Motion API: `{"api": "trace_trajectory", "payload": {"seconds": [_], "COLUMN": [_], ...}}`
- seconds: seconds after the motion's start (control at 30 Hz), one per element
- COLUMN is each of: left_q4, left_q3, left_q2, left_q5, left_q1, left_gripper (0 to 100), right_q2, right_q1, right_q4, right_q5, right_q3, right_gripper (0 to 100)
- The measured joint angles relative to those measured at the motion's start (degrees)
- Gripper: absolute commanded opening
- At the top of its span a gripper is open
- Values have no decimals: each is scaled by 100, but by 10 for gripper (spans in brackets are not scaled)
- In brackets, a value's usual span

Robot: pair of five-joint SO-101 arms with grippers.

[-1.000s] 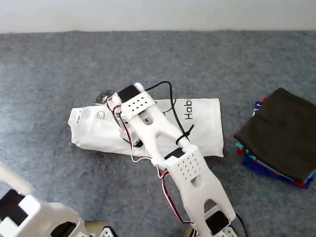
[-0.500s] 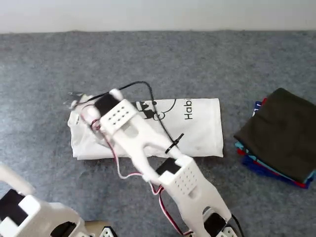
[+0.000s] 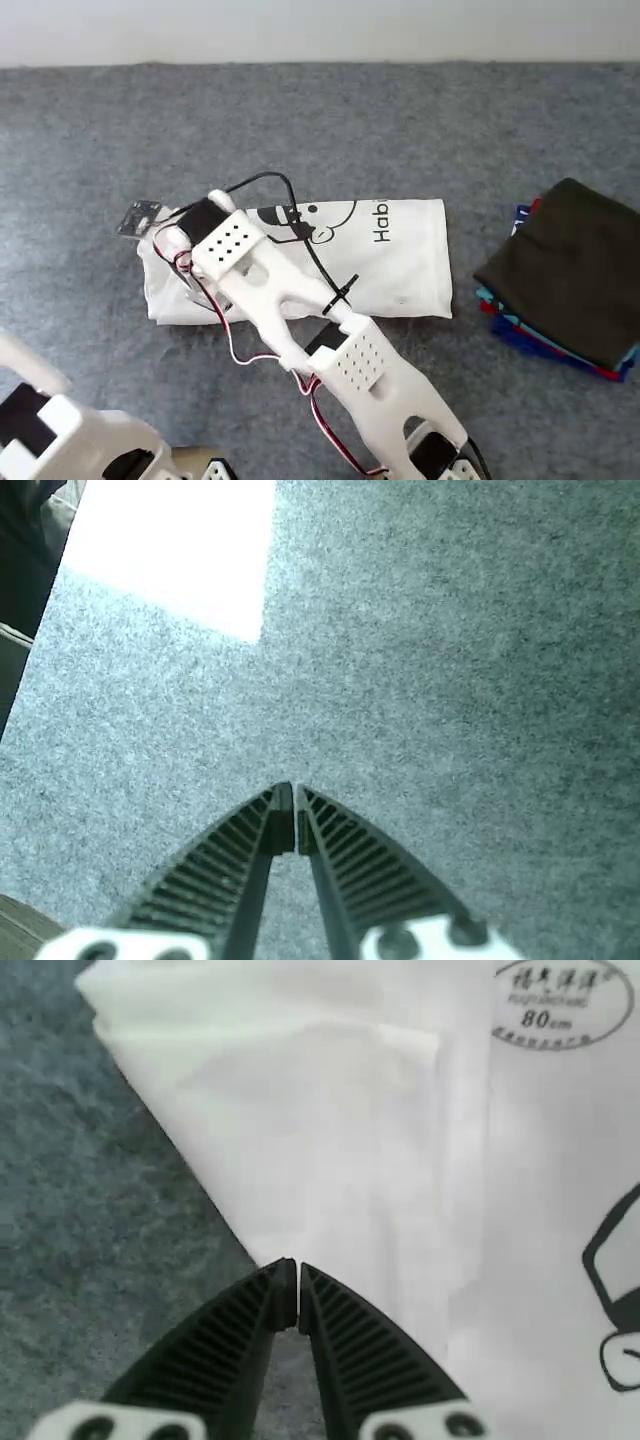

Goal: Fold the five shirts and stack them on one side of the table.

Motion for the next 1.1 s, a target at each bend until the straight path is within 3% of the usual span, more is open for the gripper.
{"api": "trace_trajectory", "payload": {"seconds": [0.27,0.5,0.8,1.1], "left_q4": [0,0,0,0], "left_q3": [0,0,0,0], "left_q2": [0,0,0,0], "left_q5": [0,0,-325,-334], "left_q1": [-9,-44,-53,-35], "left_gripper": [15,17,18,18], "right_q2": [-1468,-2716,-4281,-4308], "right_q1": [1125,1996,2514,4009], "right_q4": [9,9,-105,-2295], "right_q5": [-413,-879,-1433,-1697], "right_q3": [993,2435,4097,5908], "right_gripper": [21,225,242,292]}}
